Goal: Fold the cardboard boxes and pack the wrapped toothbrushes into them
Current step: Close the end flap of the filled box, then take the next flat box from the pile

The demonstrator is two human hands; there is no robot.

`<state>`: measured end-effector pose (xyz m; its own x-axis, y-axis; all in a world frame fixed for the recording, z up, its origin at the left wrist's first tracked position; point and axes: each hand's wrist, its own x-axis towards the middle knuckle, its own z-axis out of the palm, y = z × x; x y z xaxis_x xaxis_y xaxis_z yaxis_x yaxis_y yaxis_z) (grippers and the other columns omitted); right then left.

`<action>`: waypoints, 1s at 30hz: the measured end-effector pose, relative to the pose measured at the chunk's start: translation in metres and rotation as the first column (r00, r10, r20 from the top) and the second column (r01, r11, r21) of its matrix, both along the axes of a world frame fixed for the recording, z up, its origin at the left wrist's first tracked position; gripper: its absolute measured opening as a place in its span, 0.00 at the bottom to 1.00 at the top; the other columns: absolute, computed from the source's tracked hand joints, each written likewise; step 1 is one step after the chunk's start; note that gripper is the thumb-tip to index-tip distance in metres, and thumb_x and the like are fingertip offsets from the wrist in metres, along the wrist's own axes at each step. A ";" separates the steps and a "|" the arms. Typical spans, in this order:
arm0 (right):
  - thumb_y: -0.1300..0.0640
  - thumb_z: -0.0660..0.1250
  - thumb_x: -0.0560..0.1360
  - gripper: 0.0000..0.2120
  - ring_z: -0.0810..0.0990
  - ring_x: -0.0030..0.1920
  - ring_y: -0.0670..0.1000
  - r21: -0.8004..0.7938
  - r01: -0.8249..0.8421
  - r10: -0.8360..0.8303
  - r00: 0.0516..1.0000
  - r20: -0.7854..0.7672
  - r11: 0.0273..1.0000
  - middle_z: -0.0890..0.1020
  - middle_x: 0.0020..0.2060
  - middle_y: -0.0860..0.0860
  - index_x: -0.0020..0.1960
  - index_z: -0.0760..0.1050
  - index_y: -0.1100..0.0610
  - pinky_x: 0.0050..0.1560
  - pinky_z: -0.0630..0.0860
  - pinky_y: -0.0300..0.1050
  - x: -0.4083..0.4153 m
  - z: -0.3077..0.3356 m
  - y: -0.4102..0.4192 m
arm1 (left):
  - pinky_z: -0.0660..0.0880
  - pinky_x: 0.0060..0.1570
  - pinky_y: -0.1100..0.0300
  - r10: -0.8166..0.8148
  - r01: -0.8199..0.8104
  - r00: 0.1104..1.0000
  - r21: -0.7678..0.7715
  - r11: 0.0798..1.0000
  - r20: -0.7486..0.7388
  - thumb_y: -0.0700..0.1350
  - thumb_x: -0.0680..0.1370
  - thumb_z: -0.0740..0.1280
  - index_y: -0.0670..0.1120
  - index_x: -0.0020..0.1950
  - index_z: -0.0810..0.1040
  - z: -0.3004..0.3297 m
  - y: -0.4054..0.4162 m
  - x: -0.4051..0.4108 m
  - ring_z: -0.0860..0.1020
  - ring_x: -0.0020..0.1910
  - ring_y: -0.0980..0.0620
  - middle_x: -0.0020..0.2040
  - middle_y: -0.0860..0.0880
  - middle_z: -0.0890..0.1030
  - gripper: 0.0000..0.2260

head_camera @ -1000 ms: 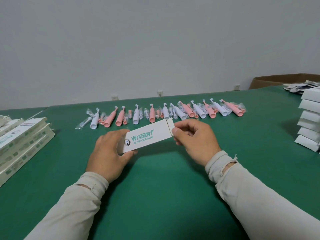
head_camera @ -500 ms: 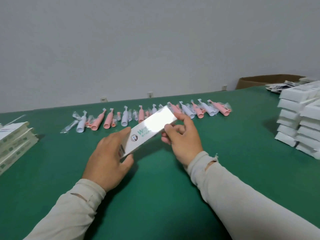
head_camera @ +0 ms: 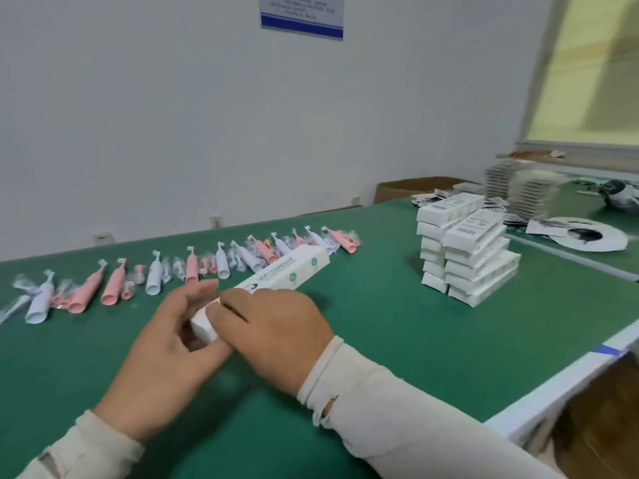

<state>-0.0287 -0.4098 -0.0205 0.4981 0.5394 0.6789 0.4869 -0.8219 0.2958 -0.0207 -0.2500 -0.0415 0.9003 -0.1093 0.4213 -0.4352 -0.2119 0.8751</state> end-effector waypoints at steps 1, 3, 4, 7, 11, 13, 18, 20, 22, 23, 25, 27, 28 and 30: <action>0.58 0.64 0.78 0.10 0.78 0.33 0.55 0.041 -0.031 0.028 0.996 0.082 0.999 0.83 0.46 0.50 0.55 0.82 0.53 0.28 0.67 0.46 -0.004 0.007 -0.014 | 0.73 0.48 0.75 -0.092 0.093 0.996 -0.054 0.994 0.016 0.41 0.71 0.76 0.55 0.66 0.74 0.008 -0.006 -0.004 0.79 0.48 0.67 0.60 0.59 0.81 0.26; 0.61 0.66 0.77 0.12 0.79 0.33 0.58 0.136 -0.059 0.029 0.976 0.217 0.989 0.84 0.48 0.52 0.58 0.81 0.55 0.26 0.73 0.47 -0.013 0.022 -0.051 | 0.75 0.55 0.70 -0.222 0.227 0.974 -0.172 0.959 0.051 0.45 0.72 0.77 0.53 0.68 0.73 0.019 -0.017 -0.006 0.79 0.58 0.62 0.63 0.58 0.80 0.26; 0.62 0.67 0.77 0.15 0.80 0.33 0.59 0.177 -0.028 -0.021 0.963 0.268 0.984 0.85 0.51 0.53 0.62 0.78 0.54 0.26 0.75 0.49 -0.018 0.030 -0.073 | 0.77 0.58 0.64 -0.231 0.238 0.971 -0.193 0.952 0.056 0.46 0.73 0.76 0.53 0.68 0.74 0.020 -0.022 -0.005 0.79 0.60 0.59 0.63 0.56 0.80 0.25; 0.63 0.68 0.77 0.17 0.82 0.38 0.60 0.288 0.156 -0.254 0.904 0.343 0.945 0.84 0.56 0.55 0.64 0.73 0.55 0.30 0.78 0.51 -0.023 0.053 -0.145 | 0.78 0.57 0.53 -0.087 0.088 0.996 -0.168 0.982 0.009 0.45 0.75 0.75 0.52 0.59 0.79 -0.001 -0.036 0.003 0.81 0.56 0.53 0.56 0.55 0.84 0.14; 0.62 0.68 0.77 0.18 0.83 0.46 0.64 0.530 0.334 -0.508 0.832 0.222 0.779 0.81 0.62 0.57 0.66 0.74 0.59 0.42 0.79 0.56 -0.019 0.060 -0.221 | 0.74 0.46 0.73 0.023 -0.021 0.999 0.055 0.998 -0.028 0.36 0.74 0.74 0.55 0.44 0.83 -0.045 -0.031 0.011 0.82 0.44 0.57 0.44 0.58 0.85 0.13; 0.60 0.66 0.79 0.17 0.81 0.43 0.66 0.575 0.385 -0.556 0.817 0.151 0.722 0.79 0.63 0.58 0.67 0.70 0.56 0.42 0.78 0.57 -0.013 0.055 -0.246 | 0.72 0.42 0.74 0.066 -0.065 0.998 0.129 0.990 -0.004 0.38 0.74 0.74 0.59 0.44 0.82 -0.050 -0.025 0.014 0.80 0.40 0.60 0.41 0.59 0.84 0.14; 0.59 0.65 0.79 0.15 0.79 0.49 0.67 0.548 0.522 -0.617 0.787 -0.014 0.654 0.72 0.68 0.58 0.65 0.72 0.55 0.45 0.78 0.59 0.003 0.041 -0.275 | 0.75 0.40 0.66 0.131 -0.134 0.991 0.118 0.984 0.032 0.41 0.75 0.74 0.60 0.44 0.81 -0.052 -0.020 0.018 0.79 0.37 0.59 0.38 0.57 0.83 0.12; 0.59 0.66 0.78 0.15 0.80 0.45 0.66 0.521 0.572 -0.635 0.769 -0.073 0.633 0.71 0.68 0.58 0.65 0.74 0.55 0.43 0.79 0.59 0.009 0.036 -0.279 | 0.77 0.40 0.63 0.142 -0.144 0.990 0.104 0.984 0.022 0.40 0.75 0.74 0.60 0.44 0.82 -0.052 -0.020 0.017 0.79 0.36 0.58 0.38 0.56 0.83 0.12; 0.59 0.67 0.78 0.15 0.79 0.43 0.66 0.504 0.604 -0.644 0.756 -0.116 0.618 0.72 0.66 0.58 0.64 0.76 0.54 0.41 0.79 0.57 0.016 0.033 -0.282 | 0.78 0.39 0.60 0.151 -0.151 0.988 0.079 0.985 0.009 0.40 0.75 0.74 0.59 0.43 0.82 -0.051 -0.019 0.017 0.78 0.34 0.58 0.38 0.55 0.83 0.12; 0.59 0.67 0.77 0.15 0.79 0.44 0.65 0.495 0.619 -0.651 0.747 -0.132 0.609 0.72 0.65 0.58 0.64 0.76 0.54 0.42 0.79 0.56 0.019 0.032 -0.284 | 0.78 0.39 0.60 0.155 -0.155 0.988 0.071 0.985 0.006 0.40 0.75 0.74 0.59 0.43 0.82 -0.051 -0.019 0.018 0.78 0.34 0.58 0.38 0.55 0.83 0.12; 0.58 0.67 0.78 0.15 0.78 0.50 0.65 0.478 0.652 -0.671 0.724 -0.161 0.589 0.73 0.64 0.58 0.64 0.77 0.54 0.45 0.78 0.56 0.025 0.030 -0.287 | 0.77 0.38 0.65 0.153 -0.153 0.988 0.068 0.986 0.004 0.39 0.75 0.74 0.59 0.42 0.82 -0.051 -0.019 0.018 0.78 0.33 0.59 0.38 0.54 0.83 0.12; 0.55 0.66 0.78 0.16 0.76 0.58 0.64 0.441 0.687 -0.689 0.700 -0.189 0.578 0.74 0.65 0.58 0.65 0.77 0.54 0.52 0.78 0.58 0.031 0.029 -0.289 | 0.75 0.38 0.67 0.147 -0.146 0.989 0.063 0.987 0.002 0.39 0.75 0.74 0.59 0.42 0.82 -0.050 -0.019 0.019 0.77 0.32 0.59 0.37 0.53 0.83 0.13; 0.54 0.64 0.79 0.16 0.75 0.61 0.63 0.394 0.717 -0.705 0.678 -0.206 0.574 0.74 0.66 0.57 0.66 0.76 0.53 0.57 0.76 0.58 0.034 0.028 -0.290 | 0.75 0.38 0.67 0.144 -0.143 0.990 0.060 0.988 0.000 0.39 0.75 0.74 0.59 0.42 0.82 -0.050 -0.019 0.019 0.77 0.32 0.58 0.37 0.53 0.83 0.13; 0.49 0.59 0.81 0.19 0.72 0.65 0.62 0.259 0.793 -0.755 0.606 -0.250 0.551 0.74 0.69 0.55 0.70 0.73 0.51 0.63 0.72 0.57 0.036 0.026 -0.290 | 0.75 0.39 0.66 0.137 -0.136 0.991 0.061 0.989 -0.002 0.39 0.75 0.74 0.58 0.42 0.82 -0.051 -0.019 0.020 0.78 0.33 0.57 0.37 0.52 0.83 0.13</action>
